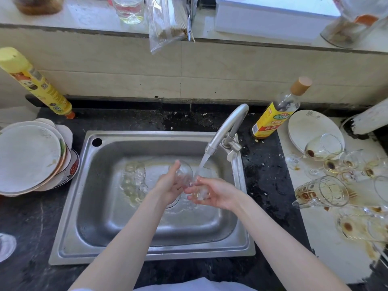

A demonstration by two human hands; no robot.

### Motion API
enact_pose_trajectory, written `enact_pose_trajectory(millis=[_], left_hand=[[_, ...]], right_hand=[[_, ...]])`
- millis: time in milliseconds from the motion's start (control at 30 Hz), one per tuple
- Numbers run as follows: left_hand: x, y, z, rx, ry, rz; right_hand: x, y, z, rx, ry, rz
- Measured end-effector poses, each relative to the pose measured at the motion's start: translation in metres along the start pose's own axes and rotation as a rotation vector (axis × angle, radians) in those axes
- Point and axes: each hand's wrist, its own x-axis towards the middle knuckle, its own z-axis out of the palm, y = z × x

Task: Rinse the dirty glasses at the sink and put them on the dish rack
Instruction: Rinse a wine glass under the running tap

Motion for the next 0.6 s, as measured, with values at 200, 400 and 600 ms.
enact_pose_trajectory(millis=[200,400,600], left_hand=[[-0.003,0.014,0.001,-0.402,0.041,-0.205],[0.002,0.004,-0.004,-0.577,0.047,-0.356],[0.001,-0.002,-0.005,-0.673,0.065,-0.326]], right_hand=[[-0.002,-0.013,-0.006,0.208,-0.063,-0.103],[0.0,-0.011,-0.007,0.275,-0.129,-0.147],[0.003,-0.007,-0.012,0.286,-0.12,-0.166]])
